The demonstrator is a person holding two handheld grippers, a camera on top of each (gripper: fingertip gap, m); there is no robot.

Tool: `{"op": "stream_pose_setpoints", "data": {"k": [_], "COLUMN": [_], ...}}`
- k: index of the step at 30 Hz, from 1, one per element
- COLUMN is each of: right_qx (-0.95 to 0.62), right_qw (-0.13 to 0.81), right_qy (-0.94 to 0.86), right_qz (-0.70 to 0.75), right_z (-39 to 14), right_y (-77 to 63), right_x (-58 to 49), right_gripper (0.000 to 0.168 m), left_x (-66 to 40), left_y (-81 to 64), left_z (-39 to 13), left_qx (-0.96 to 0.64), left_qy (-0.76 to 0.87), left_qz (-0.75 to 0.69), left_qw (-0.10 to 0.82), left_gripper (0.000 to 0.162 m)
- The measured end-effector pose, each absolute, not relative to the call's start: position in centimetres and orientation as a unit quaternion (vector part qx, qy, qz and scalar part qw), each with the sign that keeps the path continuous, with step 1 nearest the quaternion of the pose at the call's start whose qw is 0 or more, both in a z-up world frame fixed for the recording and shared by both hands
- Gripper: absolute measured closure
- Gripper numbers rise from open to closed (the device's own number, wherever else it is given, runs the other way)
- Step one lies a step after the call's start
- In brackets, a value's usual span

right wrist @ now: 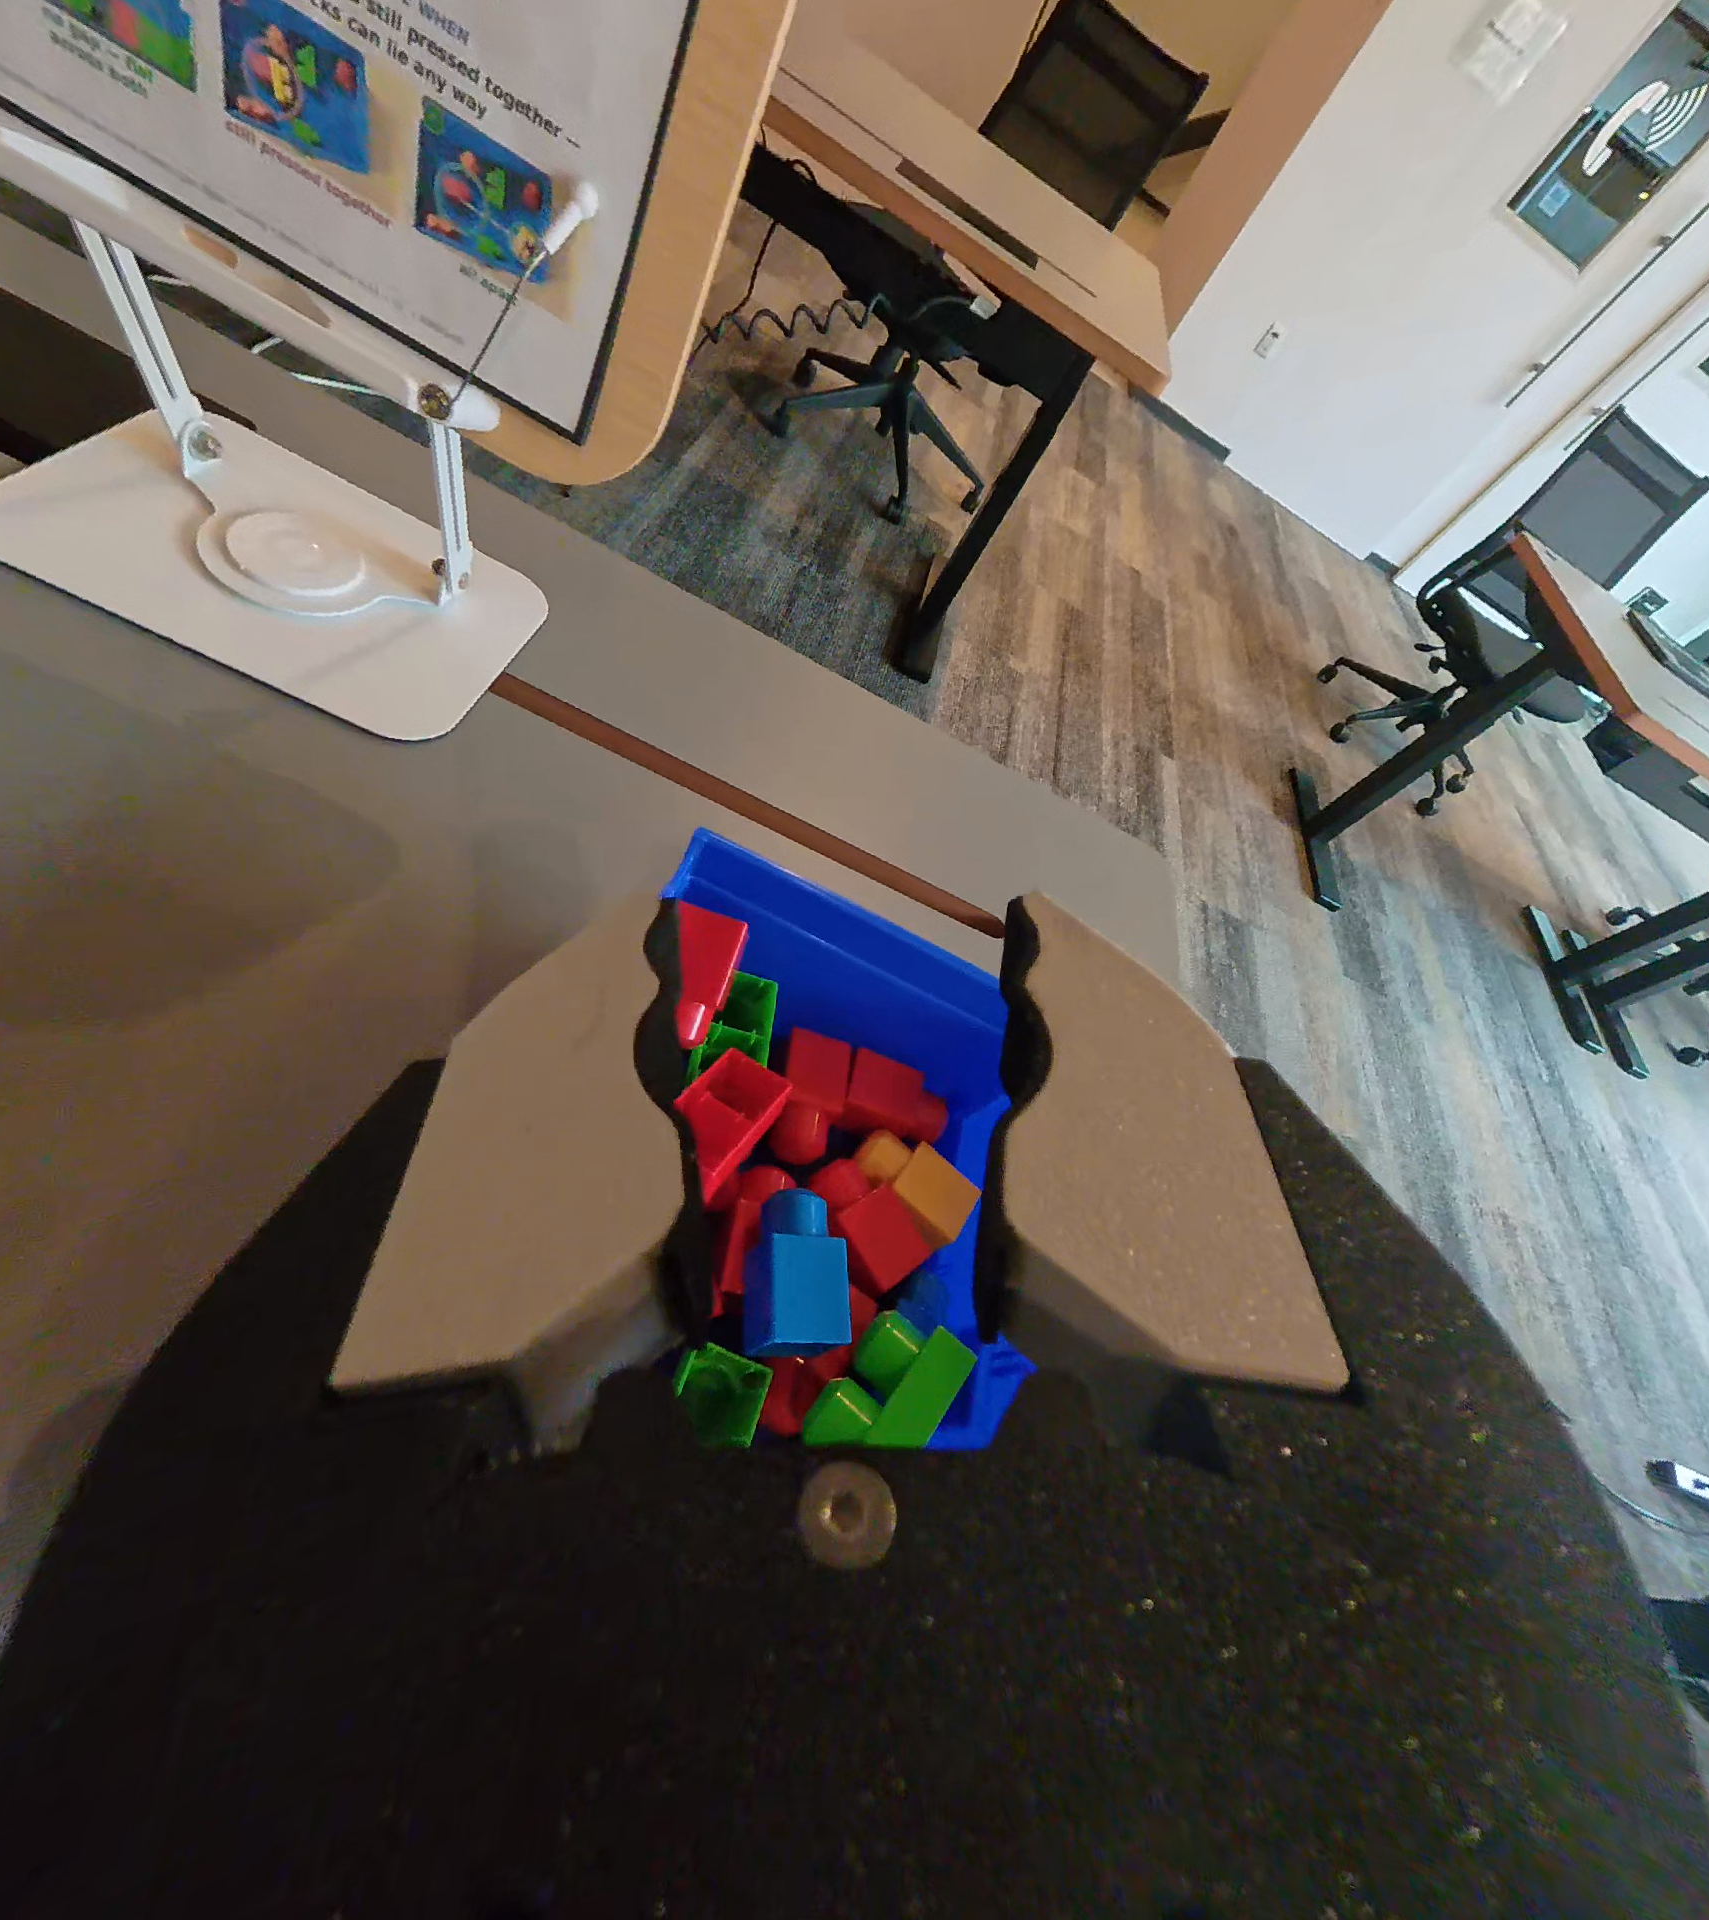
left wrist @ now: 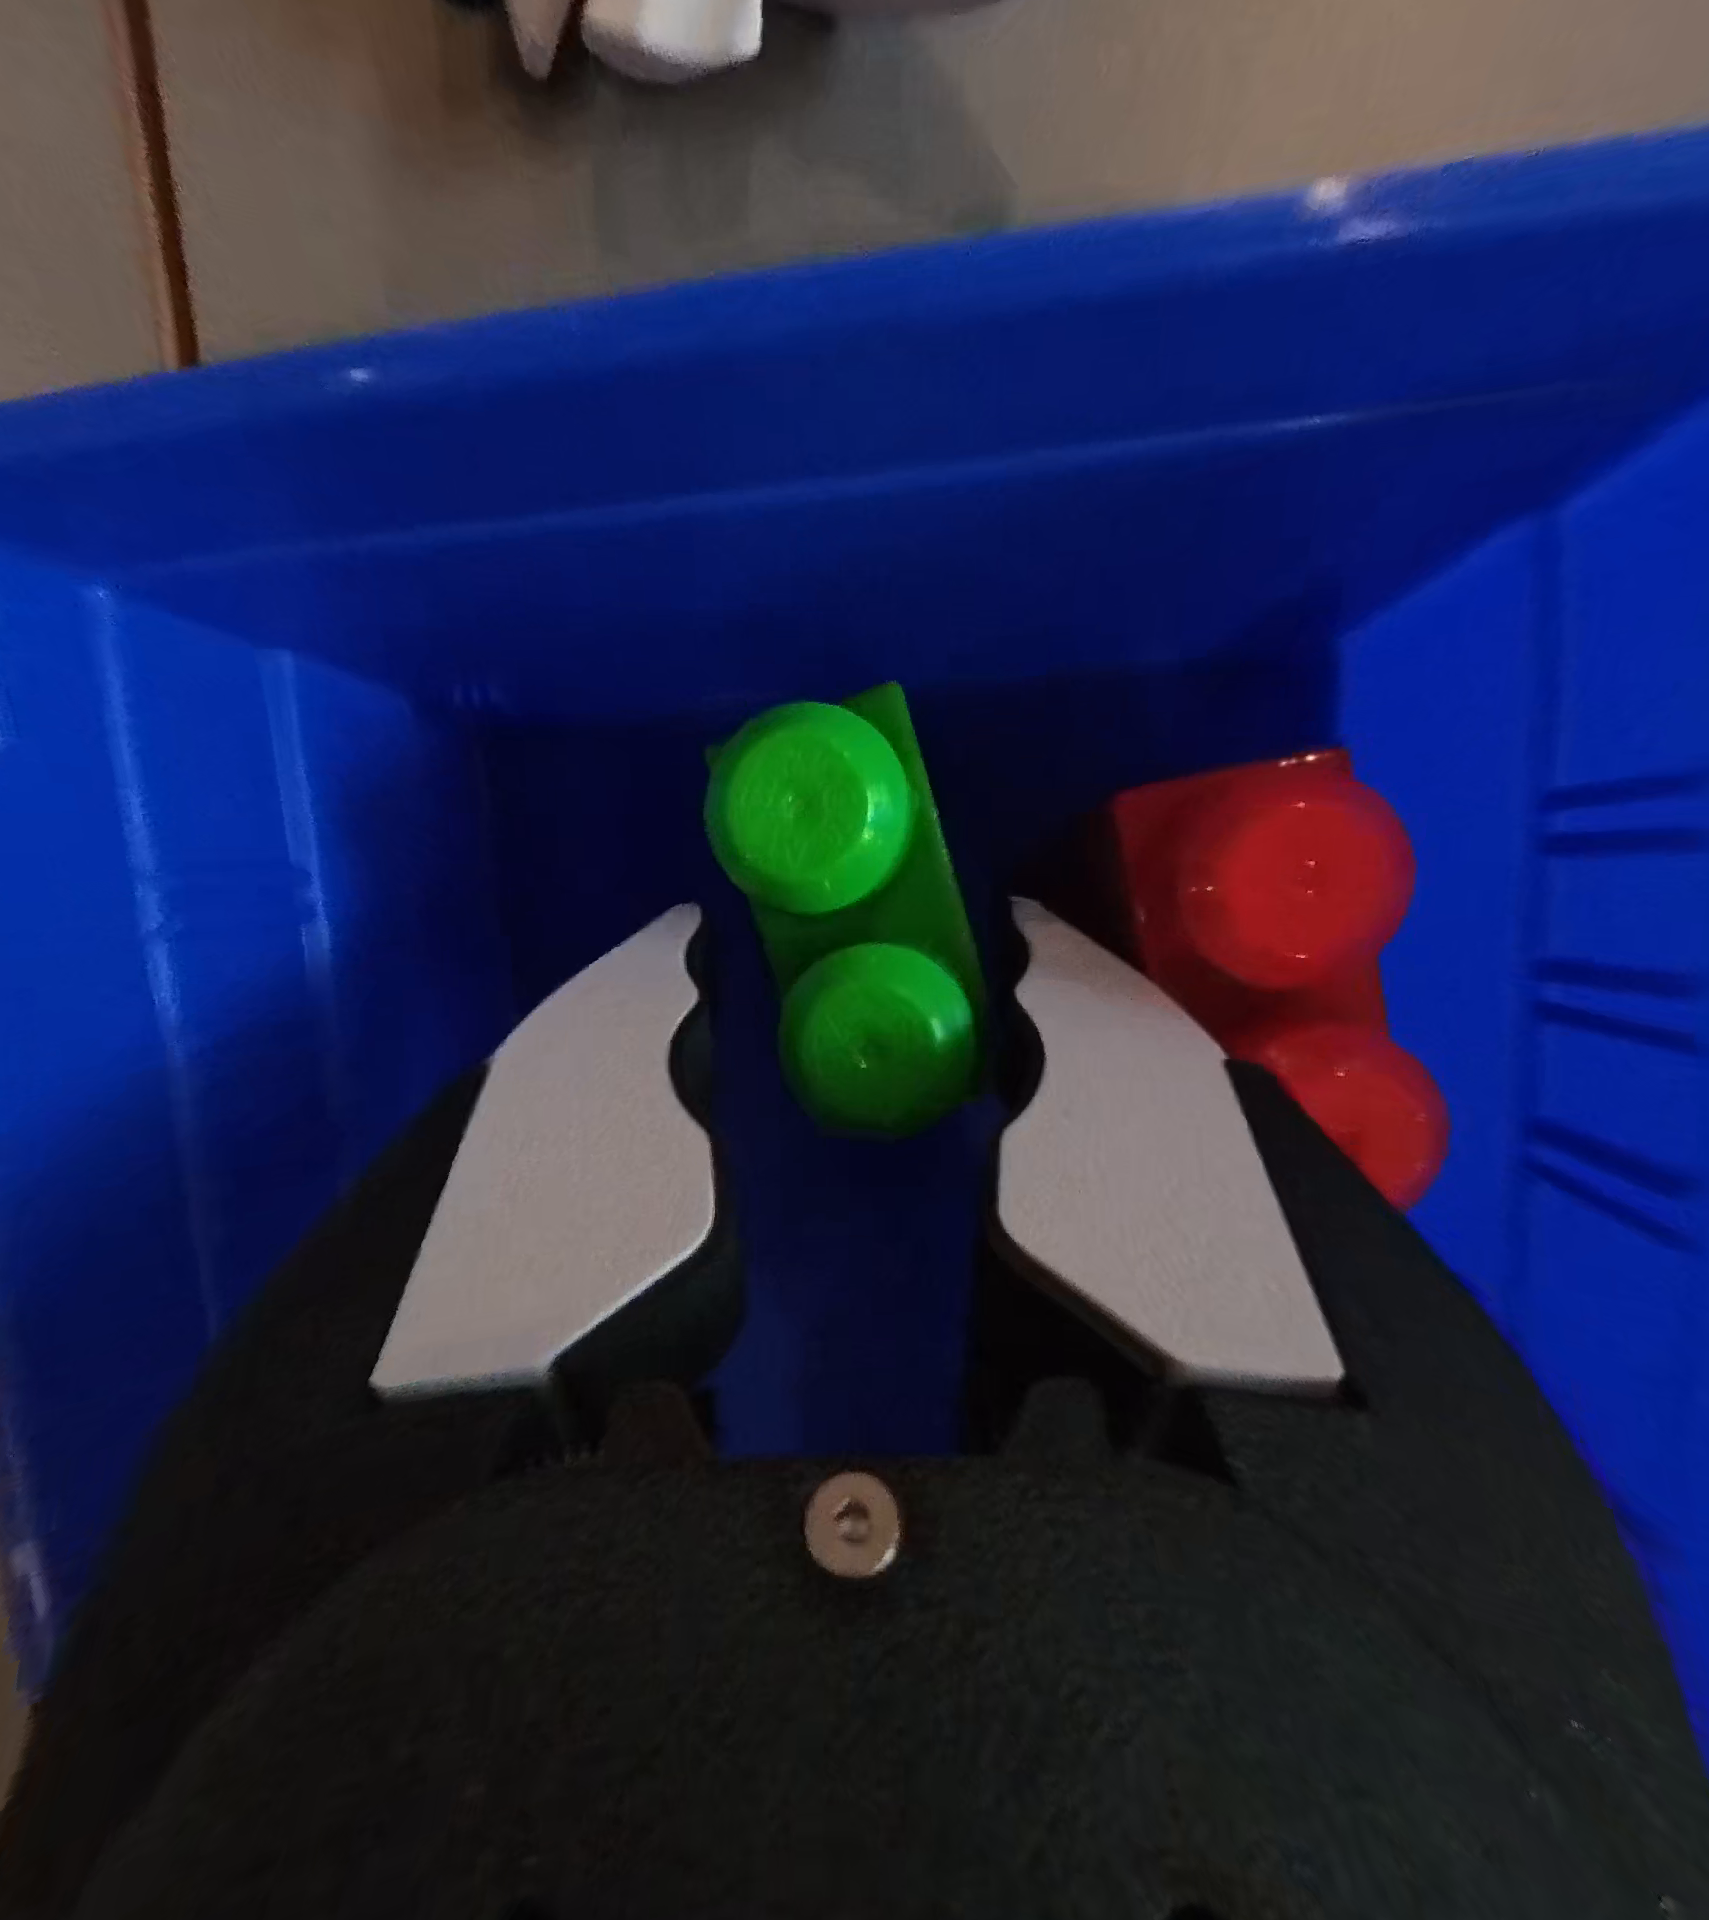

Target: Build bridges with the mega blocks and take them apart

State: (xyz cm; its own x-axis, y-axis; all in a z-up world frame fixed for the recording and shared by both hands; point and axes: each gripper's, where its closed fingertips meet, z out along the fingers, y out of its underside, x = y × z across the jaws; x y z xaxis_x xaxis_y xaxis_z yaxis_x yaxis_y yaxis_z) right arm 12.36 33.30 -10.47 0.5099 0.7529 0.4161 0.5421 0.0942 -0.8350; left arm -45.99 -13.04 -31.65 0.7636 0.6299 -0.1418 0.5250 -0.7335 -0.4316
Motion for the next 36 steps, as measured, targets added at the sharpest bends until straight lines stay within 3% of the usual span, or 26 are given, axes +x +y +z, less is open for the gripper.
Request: {"op": "stream_pose_setpoints", "data": {"k": [1, 5, 10, 14, 17, 21, 30, 34, 36], "right_qx": [-0.665, -0.667, -0.658, -0.622, -0.583, -0.502, -0.293, -0.252, -0.235], "right_qw": [0.557, 0.556, 0.556, 0.562, 0.561, 0.550, 0.430, 0.361, 0.348], "right_qy": [-0.488, -0.488, -0.498, -0.526, -0.560, -0.604, -0.639, -0.631, -0.618], "right_qz": [0.094, 0.094, 0.103, 0.142, 0.180, 0.282, 0.567, 0.639, 0.665], "right_z": [-10.5, -10.6, -10.5, -9.7, -9.1, -7.6, -3.7, -3.3, -2.8], "right_y": [33.3, 33.4, 32.9, 31.1, 29.0, 24.2, 8.8, 4.0, 2.9], "right_x": [12.3, 12.4, 11.5, 9.2, 7.0, 3.0, -3.8, -5.1, -5.2], "right_gripper": [0.109, 0.109, 0.110, 0.110, 0.110, 0.110, 0.114, 0.094, 0.092], "left_x": [-46.0, -45.9, -45.4, -40.9, -34.4, -25.2, -10.4, -7.3, -6.5], "left_y": [-13.0, -13.1, -13.5, -9.8, -5.6, -1.7, 1.4, 1.9, 2.5], "left_z": [-31.8, -30.6, -24.0, -15.4, -9.3, -4.0, 0.5, 0.3, -0.4], "left_qx": [-0.921, -0.908, -0.875, -0.826, -0.773, -0.702, -0.549, -0.526, -0.538], "left_qy": [-0.312, -0.326, -0.321, -0.261, -0.179, -0.062, 0.147, 0.190, 0.200], "left_qz": [0.136, 0.140, 0.202, 0.184, 0.083, -0.033, -0.219, -0.264, -0.265], "left_qw": [0.187, 0.223, 0.302, 0.465, 0.603, 0.709, 0.793, 0.786, 0.775], "left_gripper": [0.121, 0.123, 0.123, 0.124, 0.124, 0.124, 0.124, 0.124, 0.124]}}
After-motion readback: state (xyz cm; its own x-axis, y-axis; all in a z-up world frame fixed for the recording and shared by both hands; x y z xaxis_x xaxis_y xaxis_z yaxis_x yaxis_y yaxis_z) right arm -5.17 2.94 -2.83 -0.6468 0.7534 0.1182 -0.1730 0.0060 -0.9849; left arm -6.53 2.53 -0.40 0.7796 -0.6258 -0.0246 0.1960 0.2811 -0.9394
